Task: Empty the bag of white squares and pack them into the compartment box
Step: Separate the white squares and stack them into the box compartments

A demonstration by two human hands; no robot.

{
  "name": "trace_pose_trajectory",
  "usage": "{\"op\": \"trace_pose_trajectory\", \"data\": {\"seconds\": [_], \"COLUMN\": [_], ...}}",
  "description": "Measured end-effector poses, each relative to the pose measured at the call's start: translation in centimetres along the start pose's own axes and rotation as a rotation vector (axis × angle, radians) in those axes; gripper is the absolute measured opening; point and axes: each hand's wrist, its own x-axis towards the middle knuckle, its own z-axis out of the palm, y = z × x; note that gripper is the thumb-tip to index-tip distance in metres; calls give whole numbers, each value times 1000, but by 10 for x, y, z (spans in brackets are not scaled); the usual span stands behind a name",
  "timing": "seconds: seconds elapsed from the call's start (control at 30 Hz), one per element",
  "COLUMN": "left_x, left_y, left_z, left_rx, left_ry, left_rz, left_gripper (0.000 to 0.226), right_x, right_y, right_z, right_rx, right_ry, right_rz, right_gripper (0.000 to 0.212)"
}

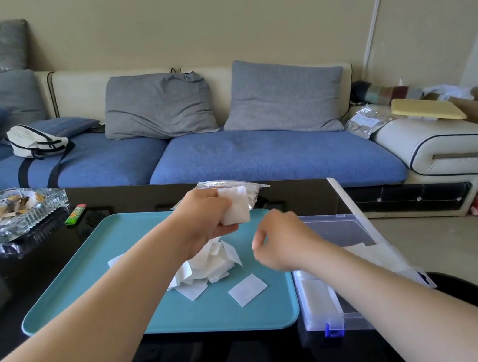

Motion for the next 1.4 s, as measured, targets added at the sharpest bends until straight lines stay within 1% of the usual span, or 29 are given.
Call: {"op": "trace_pose_trajectory", "data": {"seconds": [0.07, 0.1, 0.17, 0.23, 0.33, 0.43, 0.53, 0.6, 0.63, 0.7, 0.77, 0.8, 0.87, 0.93, 0.97, 1.0, 1.07, 1.13, 1.27, 1.4], "left_x": [2, 2, 4, 5, 5, 5, 5, 5, 5, 4, 3, 2, -1, -4, -4, -5, -5, -5, -5, -6], "left_y": [-2, -2, -3, -4, -3, -3, -4, -5, -6, -7, -8, -9, -8, -8, -8, -7, -7, -7, -5, -4], "left_z": [-3, -4, -6, -6, -6, -8, -9, -10, -9, -9, -9, -10, -9, -6, -5, -4, -2, -1, -1, 0], "left_rx": [10, 13, 13, 11, 13, 23, 55, 99, 129, 191, 235, 250, 281, 276, 268, 261, 245, 205, 138, 110], "left_ry": [10, 7, -2, -6, -20, -33, -23, -2, 7, 4, -35, -63, -128, -187, -210, -225, -239, -256, -284, -341], "left_rz": [-13, -13, -4, -2, -11, -5, 7, 25, 36, 54, 60, 58, 55, 54, 52, 49, 44, 41, 30, 13], "left_gripper": [20, 20, 21, 19, 16, 19, 20, 23, 24, 24, 21, 21, 18, 16, 16, 17, 19, 19, 20, 25], "right_x": [-3, -6, -12, -16, -15, -14, -13, -11, -10, -11, -11, -11, -11, -9, -7, -5, -1, 1, 4, 5], "right_y": [-4, -6, -12, -18, -25, -30, -29, -28, -27, -24, -19, -18, -15, -12, -8, -6, 0, 4, 9, 12], "right_z": [11, 15, 20, 24, 26, 23, 22, 19, 17, 9, 0, -4, -13, -18, -19, -19, -17, -17, -19, -21], "right_rx": [-141, -193, -281, -337, -272, -254, -192, -157, -109, 70, 217, 272, 383, 488, 520, 528, 519, 537, 512, 498], "right_ry": [-144, -181, -181, -149, -203, -288, -288, -294, -284, -221, -116, -63, 32, 109, 149, 187, 251, 274, 307, 318], "right_rz": [-34, -57, -65, -69, -47, -19, -16, -54, -68, -84, -115, -139, -192, -212, -213, -220, -240, -247, -237, -249], "right_gripper": [32, 40, 49, 53, 57, 49, 46, 23, 14, 12, 12, 13, 21, 28, 29, 26, 12, 5, 2, 6]}}
